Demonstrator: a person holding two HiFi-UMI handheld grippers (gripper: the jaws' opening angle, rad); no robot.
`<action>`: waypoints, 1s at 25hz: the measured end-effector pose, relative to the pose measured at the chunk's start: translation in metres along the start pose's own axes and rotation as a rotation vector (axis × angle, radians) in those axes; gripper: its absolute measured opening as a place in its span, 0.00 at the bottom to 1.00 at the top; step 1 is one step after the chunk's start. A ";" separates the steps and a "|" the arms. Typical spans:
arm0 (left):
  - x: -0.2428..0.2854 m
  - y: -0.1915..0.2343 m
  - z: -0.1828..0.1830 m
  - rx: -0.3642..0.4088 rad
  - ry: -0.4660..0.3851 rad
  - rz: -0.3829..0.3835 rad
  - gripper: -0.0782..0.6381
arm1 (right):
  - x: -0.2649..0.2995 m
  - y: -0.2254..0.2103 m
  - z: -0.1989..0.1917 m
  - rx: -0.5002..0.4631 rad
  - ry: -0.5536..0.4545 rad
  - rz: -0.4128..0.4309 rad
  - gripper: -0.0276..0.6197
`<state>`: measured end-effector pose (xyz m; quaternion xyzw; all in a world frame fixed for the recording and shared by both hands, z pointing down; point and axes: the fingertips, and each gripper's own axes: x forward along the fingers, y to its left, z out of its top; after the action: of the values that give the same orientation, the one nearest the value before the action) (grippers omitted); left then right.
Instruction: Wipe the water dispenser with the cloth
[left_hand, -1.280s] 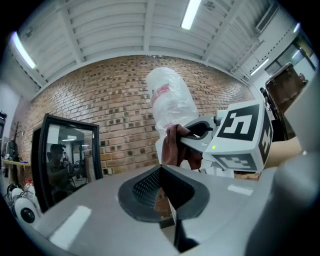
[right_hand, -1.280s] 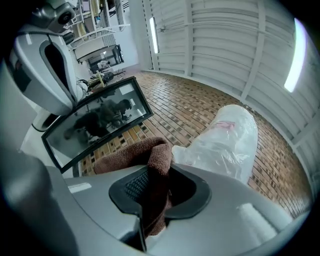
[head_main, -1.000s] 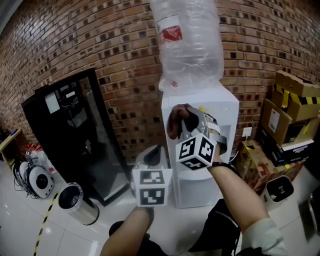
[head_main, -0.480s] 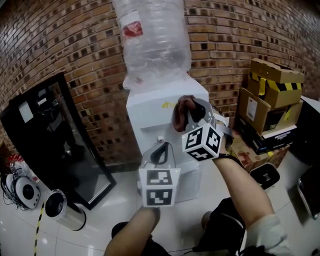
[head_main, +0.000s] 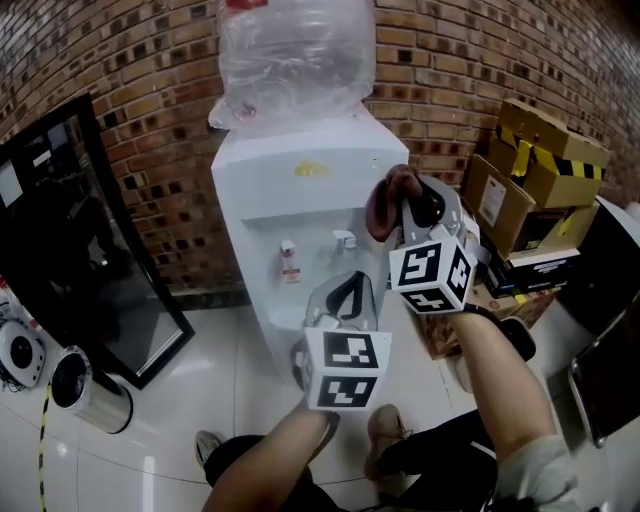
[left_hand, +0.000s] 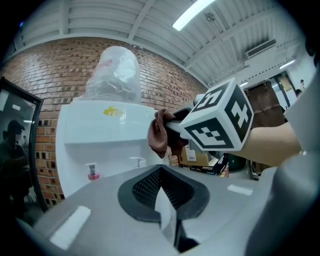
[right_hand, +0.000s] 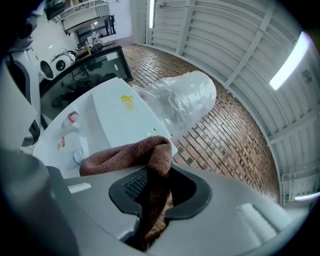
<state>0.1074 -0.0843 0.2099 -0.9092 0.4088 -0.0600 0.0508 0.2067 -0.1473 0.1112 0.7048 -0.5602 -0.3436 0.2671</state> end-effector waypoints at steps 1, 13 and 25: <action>0.004 -0.002 -0.004 -0.005 0.005 -0.003 0.11 | 0.000 0.000 -0.001 0.000 -0.009 -0.004 0.17; 0.007 0.000 -0.008 0.014 0.017 0.007 0.11 | -0.004 0.001 0.003 0.083 -0.035 0.027 0.18; -0.091 0.147 0.021 0.104 0.009 0.279 0.11 | -0.034 0.098 0.191 0.099 -0.388 0.218 0.18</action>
<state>-0.0581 -0.1124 0.1624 -0.8394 0.5279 -0.0774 0.1037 -0.0072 -0.1351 0.0730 0.5731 -0.6901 -0.4139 0.1550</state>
